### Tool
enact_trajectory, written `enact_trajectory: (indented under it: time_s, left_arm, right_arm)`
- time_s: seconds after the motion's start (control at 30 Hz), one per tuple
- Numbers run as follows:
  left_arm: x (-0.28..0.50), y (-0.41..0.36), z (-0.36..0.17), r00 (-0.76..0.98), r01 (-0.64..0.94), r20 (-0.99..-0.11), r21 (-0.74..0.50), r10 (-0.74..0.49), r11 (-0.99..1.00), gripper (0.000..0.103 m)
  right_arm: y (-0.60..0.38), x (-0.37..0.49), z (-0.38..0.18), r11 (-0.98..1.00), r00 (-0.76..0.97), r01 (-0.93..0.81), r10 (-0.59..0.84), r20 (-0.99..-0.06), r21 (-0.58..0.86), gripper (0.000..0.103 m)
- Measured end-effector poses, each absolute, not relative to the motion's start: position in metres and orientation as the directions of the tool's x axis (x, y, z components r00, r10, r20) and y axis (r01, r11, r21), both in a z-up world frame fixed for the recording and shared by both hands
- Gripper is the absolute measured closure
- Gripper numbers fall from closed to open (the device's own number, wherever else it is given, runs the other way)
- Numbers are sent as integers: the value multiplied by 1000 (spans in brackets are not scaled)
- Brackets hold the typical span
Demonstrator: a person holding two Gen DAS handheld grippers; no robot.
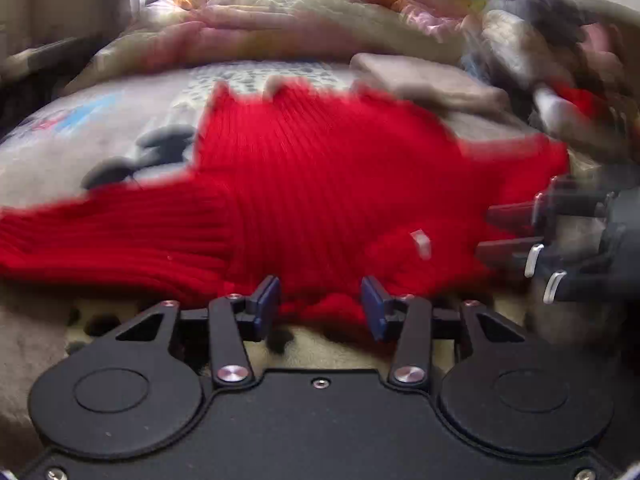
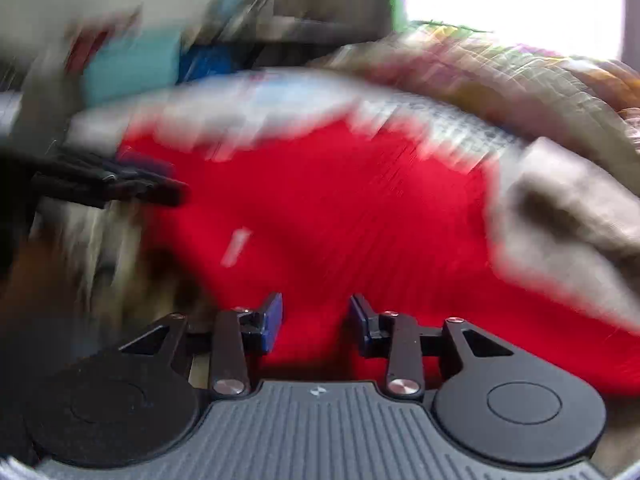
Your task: Fold clothes
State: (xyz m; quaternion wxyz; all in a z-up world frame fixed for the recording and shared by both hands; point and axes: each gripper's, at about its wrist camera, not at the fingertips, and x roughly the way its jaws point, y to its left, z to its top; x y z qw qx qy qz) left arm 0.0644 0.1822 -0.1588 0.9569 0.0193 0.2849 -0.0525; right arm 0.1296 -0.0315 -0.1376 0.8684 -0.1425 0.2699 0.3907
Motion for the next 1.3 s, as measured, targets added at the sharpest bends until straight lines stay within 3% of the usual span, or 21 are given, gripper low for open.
enact_trajectory:
  time_s: [0.1,0.23,0.37,0.4,0.43,0.5,0.53,0.6,0.67,0.7,0.9,1.03,1.13,1.23,1.27,1.3]
  left_arm:
    - [52,197,-159,822,95,-553,-105,-138,990,59]
    - [47,203,-145,807,117,-566,-132,-172,984,58]
    - [61,210,-121,865,71,-487,-120,-121,990,58]
    - [69,211,-122,874,53,-477,-106,-97,993,55]
    - [76,212,-129,872,34,-484,-82,-70,996,50]
    - [89,211,-155,821,17,-570,-12,-21,1000,45]
    - [85,209,-159,832,36,-554,18,-20,999,45]
    - [85,212,-152,816,51,-577,13,-35,999,45]
    - [92,218,-138,792,63,-607,-26,-66,998,45]
    - [97,221,-132,797,71,-599,-35,-78,997,47]
    - [190,223,-101,812,141,-579,66,-77,988,49]
    - [271,220,-101,776,216,-620,83,-119,973,49]
    - [319,219,-112,746,271,-652,108,-138,956,49]
    - [351,253,-135,696,190,-711,48,-100,981,41]
    - [353,273,-137,698,145,-703,-50,-137,988,43]
    - [354,287,-136,705,92,-696,-100,-136,991,62]
  right_arm:
    - [-54,105,-149,654,573,-755,621,-535,-49,64]
    - [-63,97,-134,628,563,-775,631,-534,-74,64]
    - [-56,111,-112,667,621,-740,630,-466,-85,63]
    - [-53,118,-111,687,641,-722,619,-454,-82,60]
    - [-50,126,-113,706,656,-704,606,-451,-75,48]
    - [-41,147,-134,734,635,-676,531,-561,-71,29]
    - [-40,155,-143,739,615,-671,505,-605,-65,29]
    - [-53,155,-141,730,597,-683,535,-598,-30,30]
    - [-62,159,-130,722,573,-692,550,-608,0,42]
    - [-66,164,-124,723,573,-691,554,-604,7,54]
    - [-23,228,-100,677,595,-730,561,-576,-95,54]
    - [16,288,-107,640,558,-759,541,-630,-122,55]
    - [32,326,-108,627,536,-774,574,-619,-89,54]
    - [31,355,-118,663,561,-745,556,-613,-80,54]
    - [26,364,-125,685,568,-725,534,-626,-73,54]
    - [14,370,-133,711,570,-702,525,-631,-42,52]
